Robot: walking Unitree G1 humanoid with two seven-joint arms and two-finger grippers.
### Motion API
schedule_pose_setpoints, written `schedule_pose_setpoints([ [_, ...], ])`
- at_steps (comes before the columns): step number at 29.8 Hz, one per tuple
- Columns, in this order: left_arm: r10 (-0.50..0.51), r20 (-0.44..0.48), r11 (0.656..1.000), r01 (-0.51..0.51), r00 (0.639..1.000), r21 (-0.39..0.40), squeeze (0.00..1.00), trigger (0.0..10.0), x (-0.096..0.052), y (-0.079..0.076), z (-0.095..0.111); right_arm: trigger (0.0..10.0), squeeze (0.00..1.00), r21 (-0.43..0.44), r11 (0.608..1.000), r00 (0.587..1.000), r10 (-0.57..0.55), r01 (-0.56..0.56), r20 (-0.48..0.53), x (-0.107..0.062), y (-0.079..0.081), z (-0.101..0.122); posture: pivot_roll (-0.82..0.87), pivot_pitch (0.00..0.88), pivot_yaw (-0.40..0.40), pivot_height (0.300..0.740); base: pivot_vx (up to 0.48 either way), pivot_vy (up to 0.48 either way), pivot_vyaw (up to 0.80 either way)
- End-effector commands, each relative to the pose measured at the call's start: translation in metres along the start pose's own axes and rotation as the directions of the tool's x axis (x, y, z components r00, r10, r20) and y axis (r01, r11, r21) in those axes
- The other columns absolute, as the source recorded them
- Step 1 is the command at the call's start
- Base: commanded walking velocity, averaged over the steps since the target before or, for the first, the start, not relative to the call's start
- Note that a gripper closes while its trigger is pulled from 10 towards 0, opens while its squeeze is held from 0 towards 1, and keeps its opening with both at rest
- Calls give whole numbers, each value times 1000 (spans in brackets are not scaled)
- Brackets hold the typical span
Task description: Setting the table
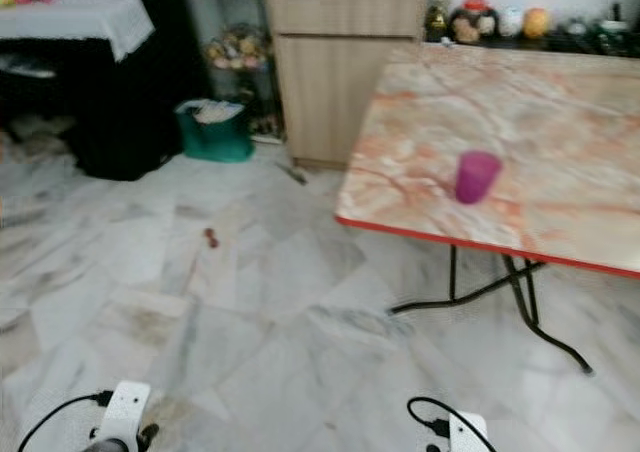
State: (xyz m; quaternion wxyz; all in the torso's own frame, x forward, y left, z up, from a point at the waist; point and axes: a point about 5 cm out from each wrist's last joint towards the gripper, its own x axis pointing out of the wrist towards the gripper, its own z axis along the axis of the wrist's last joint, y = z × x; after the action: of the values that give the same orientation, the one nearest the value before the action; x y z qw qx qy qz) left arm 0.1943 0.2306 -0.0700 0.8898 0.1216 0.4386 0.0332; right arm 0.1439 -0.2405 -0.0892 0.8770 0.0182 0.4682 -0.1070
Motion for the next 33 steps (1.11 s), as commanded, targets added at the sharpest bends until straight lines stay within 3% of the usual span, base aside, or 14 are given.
schedule_pose_setpoints([
  [1, 10, -20, 1000, -10, 1000, 10, 0, 10000, -1, 4, -6, 10000, 0, 18, 1000, 1000, 19, -19, -8, 0, 7, -3, 96, 0, -12, 740, 0, 0, 0],
  [16, -29, -27, 1000, 29, 999, 1, 0, 10000, -1, -2, -8, 10000, 0, 56, 997, 998, -48, 47, 26, -1, 2, -2, 98, 0, -21, 740, 0, 0, 0],
  [23, -23, -45, 1000, 24, 999, 14, 0, 10000, -3, 2, -13, 10000, 0, -33, 998, 990, -55, 60, 134, -2, 1, 9, 74, 0, -12, 740, 0, 0, 0],
  [26, -25, -50, 1000, 25, 998, 12, 0, 10000, -3, 2, -15, 10000, 0, -28, 997, 983, -71, 77, 170, -3, 1, 11, 69, 0, -10, 740, 0, 0, 0],
  [27, -26, -50, 1000, 27, 998, 15, 0, 10000, -3, 2, -15, 10000, 0, -60, 995, 924, -47, 76, 379, -2, 14, 56, 74, 0, -14, 740, 0, 0, 0],
  [28, -25, -51, 1000, 26, 998, 17, 0, 10000, -3, 2, -15, 10000, 0, -77, 994, 878, -31, 78, 478, -5, 18, 78, 73, 0, -15, 740, 0, 0, 0],
  [33, -21, -54, 1000, 22, 998, 17, 0, 10000, -3, 3, -16, 10000, 0, -102, 989, 758, -12, 103, 652, -17, 19, 118, 70, 0, -14, 740, 0, 0, 0],
])
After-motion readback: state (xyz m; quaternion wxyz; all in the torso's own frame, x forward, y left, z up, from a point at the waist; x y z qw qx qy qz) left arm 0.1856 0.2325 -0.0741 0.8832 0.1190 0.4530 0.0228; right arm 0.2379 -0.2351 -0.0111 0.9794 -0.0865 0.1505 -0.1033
